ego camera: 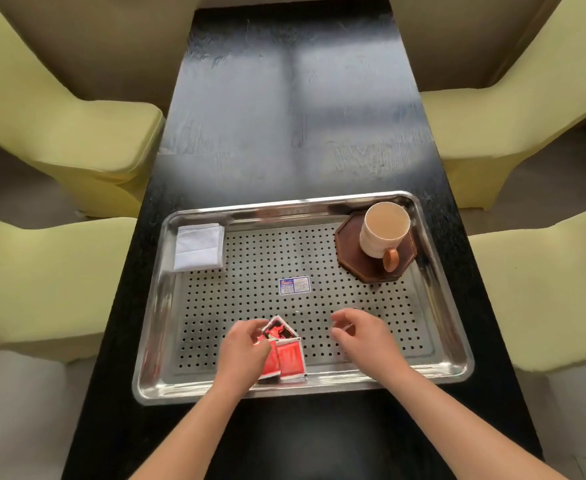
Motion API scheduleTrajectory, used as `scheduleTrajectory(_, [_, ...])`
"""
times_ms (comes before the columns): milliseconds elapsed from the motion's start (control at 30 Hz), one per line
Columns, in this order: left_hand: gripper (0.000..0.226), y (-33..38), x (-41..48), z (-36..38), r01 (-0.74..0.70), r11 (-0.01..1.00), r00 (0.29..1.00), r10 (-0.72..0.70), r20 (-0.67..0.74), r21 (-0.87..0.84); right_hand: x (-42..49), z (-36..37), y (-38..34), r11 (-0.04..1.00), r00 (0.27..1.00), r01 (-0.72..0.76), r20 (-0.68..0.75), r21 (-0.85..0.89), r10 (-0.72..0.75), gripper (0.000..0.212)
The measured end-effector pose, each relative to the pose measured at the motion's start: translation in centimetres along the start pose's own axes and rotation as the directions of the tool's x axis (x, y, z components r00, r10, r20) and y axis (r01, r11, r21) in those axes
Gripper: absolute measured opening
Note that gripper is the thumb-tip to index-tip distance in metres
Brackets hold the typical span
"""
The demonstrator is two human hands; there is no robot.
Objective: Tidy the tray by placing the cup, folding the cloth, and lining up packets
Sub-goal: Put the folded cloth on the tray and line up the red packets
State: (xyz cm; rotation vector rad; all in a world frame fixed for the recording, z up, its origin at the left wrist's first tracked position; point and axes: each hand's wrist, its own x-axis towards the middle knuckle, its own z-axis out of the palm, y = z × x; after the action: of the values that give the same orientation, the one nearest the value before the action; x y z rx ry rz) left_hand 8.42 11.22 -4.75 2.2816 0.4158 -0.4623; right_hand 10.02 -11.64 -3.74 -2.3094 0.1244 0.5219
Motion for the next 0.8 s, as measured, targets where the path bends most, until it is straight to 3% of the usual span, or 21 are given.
scheduleTrajectory(133, [0.048,-2.6,-0.9,-0.6,0.010,0.988,0.999,-0.018,0.049,0.154,-0.5,3.4,-2.3,0.975,0.983,0.109,0.167,-0.192,-0.077,0.049])
scheduleTrajectory(300, [0.058,-3.2,-0.5,-0.5,-0.035,0.967,0.990,-0.002,0.144,0.251,-0.3,6.9,-3.6,0.884,0.967,0.226,0.200,-0.409,-0.154,0.063])
scheduleTrajectory(467, [0.055,-2.9,0.2,-0.2,-0.099,0.923,0.984,0.036,0.174,0.372,0.2,8.7,-3.8,0.784,0.962,0.258,0.224,-0.565,-0.155,0.048])
scheduleTrajectory(600, [0.050,-3.6,0.4,-0.2,-0.161,0.896,0.979,0.094,0.178,0.413,0.3,8.8,-3.4,0.771,0.967,0.248,0.193,-0.587,-0.164,0.037])
scheduleTrajectory(700, [0.044,-4.1,0.4,-0.1,-0.205,0.884,0.975,0.145,0.170,0.420,0.1,8.3,-3.2,0.811,0.973,0.229,0.145,-0.538,-0.179,0.025])
scheduleTrajectory(800, [0.035,-4.2,0.4,-0.1,-0.238,0.899,0.970,0.203,0.132,0.367,-0.3,6.8,-3.4,0.922,0.993,0.117,0.056,-0.369,-0.103,0.006])
